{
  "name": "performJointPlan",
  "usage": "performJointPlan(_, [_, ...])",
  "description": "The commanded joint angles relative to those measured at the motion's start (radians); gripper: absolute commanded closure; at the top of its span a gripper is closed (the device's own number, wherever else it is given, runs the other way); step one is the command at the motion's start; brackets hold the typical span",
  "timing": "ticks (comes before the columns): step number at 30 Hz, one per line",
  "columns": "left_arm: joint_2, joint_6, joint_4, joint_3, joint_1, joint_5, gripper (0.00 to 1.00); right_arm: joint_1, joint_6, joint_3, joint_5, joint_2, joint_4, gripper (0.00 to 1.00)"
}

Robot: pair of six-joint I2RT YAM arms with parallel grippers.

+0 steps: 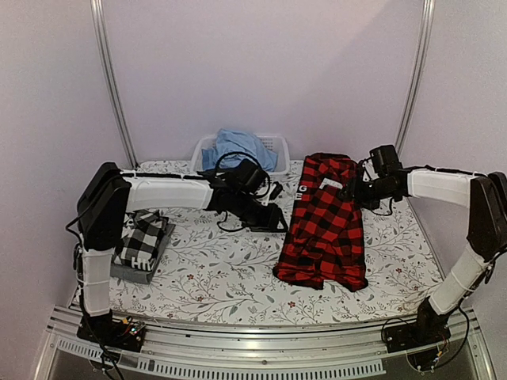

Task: Fold and stack the long sleeve shirts
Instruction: Adjust the sleeve of the rectangle-folded shirt, then move the rectangle-folded shirt to the center of the board.

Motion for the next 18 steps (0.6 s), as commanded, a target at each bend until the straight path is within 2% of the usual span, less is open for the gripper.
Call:
performJointPlan(1, [-0.048, 0.028, 0.029, -0.033, 0.028, 0.024, 0.58, 0.07, 0.06, -0.136, 0.05, -0.173, -0.042, 0.39])
performJointPlan(8, [-0.093, 0.004, 0.102, -0.138, 0.05, 0.104, 0.58, 0.177, 0.147, -0.308, 0.1, -0.375, -0.16, 0.39])
performJointPlan(14, [-0.101, -0.019, 0.148, -0.215, 0.057, 0.166, 0.58, 0.253, 0.285, -0.477, 0.12, -0.563, -0.248, 0.5])
performJointPlan(18, [-0.088, -0.046, 0.181, -0.257, 0.057, 0.206, 0.58, 0.331, 0.378, -0.534, 0.126, -0.614, -0.294, 0.53])
